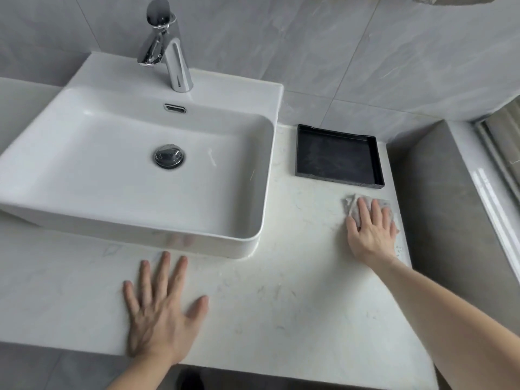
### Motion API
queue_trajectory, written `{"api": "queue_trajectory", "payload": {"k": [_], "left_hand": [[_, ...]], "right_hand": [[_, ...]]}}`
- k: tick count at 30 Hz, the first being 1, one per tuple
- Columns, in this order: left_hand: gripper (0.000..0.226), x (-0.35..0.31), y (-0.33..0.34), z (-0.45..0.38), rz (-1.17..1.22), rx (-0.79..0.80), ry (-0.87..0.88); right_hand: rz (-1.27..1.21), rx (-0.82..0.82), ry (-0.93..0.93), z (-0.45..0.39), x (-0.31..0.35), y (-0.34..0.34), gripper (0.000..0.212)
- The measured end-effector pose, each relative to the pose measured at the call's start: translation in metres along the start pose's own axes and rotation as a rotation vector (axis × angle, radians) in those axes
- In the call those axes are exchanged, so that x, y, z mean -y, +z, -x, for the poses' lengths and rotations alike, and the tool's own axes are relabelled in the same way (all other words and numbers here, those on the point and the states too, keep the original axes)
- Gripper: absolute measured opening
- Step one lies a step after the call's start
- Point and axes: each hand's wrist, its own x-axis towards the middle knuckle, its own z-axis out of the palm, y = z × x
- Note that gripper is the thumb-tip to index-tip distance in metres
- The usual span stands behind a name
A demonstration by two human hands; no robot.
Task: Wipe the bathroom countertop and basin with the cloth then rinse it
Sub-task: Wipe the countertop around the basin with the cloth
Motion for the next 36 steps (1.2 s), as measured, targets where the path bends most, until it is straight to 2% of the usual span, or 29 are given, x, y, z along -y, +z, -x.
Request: {"api": "queue_trajectory", "payload": {"k": [3, 8, 11, 17, 23, 26, 27, 28, 31, 33, 36], "left_hand": [[0.091, 0.0, 0.0, 0.0, 0.002, -0.004, 0.001], [0.091, 0.001, 0.002, 0.0, 0.008, -0.017, -0.002], [0.091, 0.001, 0.004, -0.002, 0.013, -0.022, -0.011], [0.09, 0.003, 0.005, 0.0, 0.024, -0.029, -0.01], [0.091, 0.002, 0.003, 0.0, 0.029, -0.029, -0.019], [0.091, 0.001, 0.001, 0.0, 0.027, -0.025, -0.012], [0.091, 0.001, 0.001, 0.001, 0.026, -0.027, -0.012], [0.09, 0.001, 0.001, 0.001, 0.026, -0.029, -0.012], [0.09, 0.001, 0.001, 0.001, 0.024, -0.03, -0.012], [0.09, 0.0, 0.001, 0.001, 0.028, -0.033, -0.018], [0.09, 0.001, 0.001, 0.001, 0.041, -0.04, -0.017]], "right_hand": [[0.048, 0.039, -0.036, -0.007, 0.007, -0.01, 0.06], [0.12, 0.051, -0.501, 0.007, 0.085, 0.001, 0.055], [0.098, 0.021, -0.577, 0.012, 0.122, 0.02, 0.054], [-0.061, 0.015, -0.418, 0.008, 0.082, 0.028, 0.062], [-0.23, -0.202, -0.057, 0.003, -0.036, -0.003, 0.048], [-0.334, -0.285, 0.153, 0.01, -0.049, -0.022, 0.038], [-0.366, -0.323, 0.156, 0.012, -0.039, -0.026, 0.037], [-0.41, -0.353, 0.105, 0.014, -0.022, -0.027, 0.038], [-0.511, -0.346, -0.219, 0.026, 0.043, -0.018, 0.042], [-0.447, -0.21, -0.396, 0.039, 0.088, 0.0, 0.043], [-0.16, 0.013, -0.515, 0.06, 0.131, 0.037, 0.048]]}}
